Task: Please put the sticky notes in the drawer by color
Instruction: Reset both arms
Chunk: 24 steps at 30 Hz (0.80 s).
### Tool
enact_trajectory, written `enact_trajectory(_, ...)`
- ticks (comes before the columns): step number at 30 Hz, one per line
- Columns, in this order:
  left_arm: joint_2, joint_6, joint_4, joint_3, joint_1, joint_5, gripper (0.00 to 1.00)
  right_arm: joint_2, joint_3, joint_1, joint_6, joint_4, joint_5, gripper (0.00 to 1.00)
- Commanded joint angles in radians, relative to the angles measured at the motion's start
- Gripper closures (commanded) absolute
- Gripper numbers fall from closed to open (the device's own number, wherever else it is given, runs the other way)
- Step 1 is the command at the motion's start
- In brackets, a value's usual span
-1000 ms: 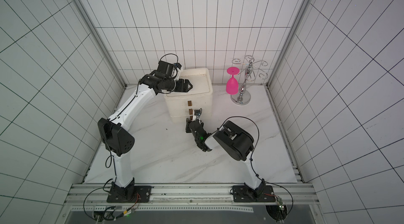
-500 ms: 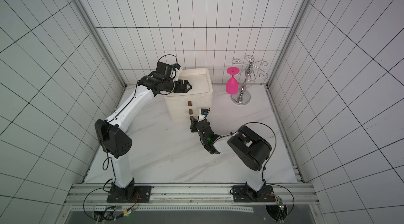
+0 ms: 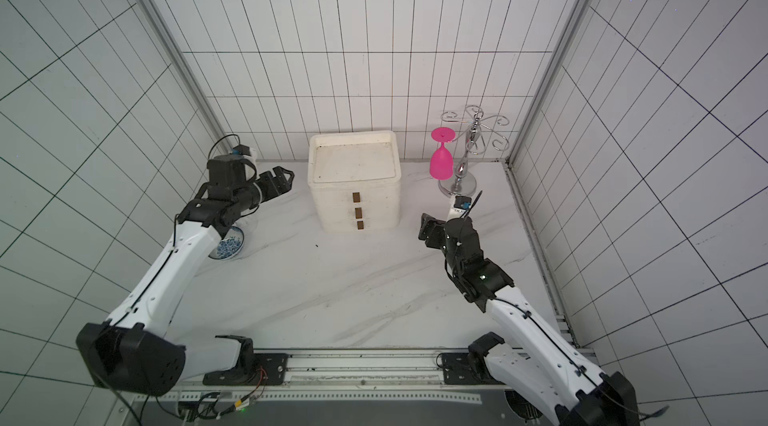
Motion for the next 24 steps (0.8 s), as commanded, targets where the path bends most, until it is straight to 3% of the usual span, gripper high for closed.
enact_trajectory(1,-0.102,-0.081,0.168,-0.14,0.042,-0.099,0.02,-0.029,0.094,-0.085,-0.087,-0.251,0.001,0.1)
enact_trajectory(3,-0.137,-0.056,0.156,-0.189,0.055,-0.159,0.02,-0.018,0.113,-0.14,-0.107,-0.279,0.027,0.04)
enact_trajectory(8,-0.134,-0.027,0.172,-0.297,0.057,-0.305,0.02,0.072,0.089,-0.249,-0.117,-0.246,0.155,0.03)
enact_trajectory(13,-0.128,0.076,0.298,-0.433,0.059,-0.446,0.01,0.106,-0.005,-0.296,-0.198,-0.07,0.256,0.02)
enact_trajectory(18,-0.134,0.162,0.708,-0.686,0.057,-0.577,0.01,0.077,-0.18,-0.335,-0.282,0.241,0.195,0.0)
enact_trajectory(21,-0.108,0.231,0.972,-0.817,0.059,-0.546,0.01,0.09,-0.255,-0.371,-0.325,0.387,0.176,0.0)
enact_trajectory(24,-0.031,0.281,1.113,-0.853,0.062,-0.541,0.01,0.123,-0.321,-0.427,-0.332,0.52,0.141,0.0)
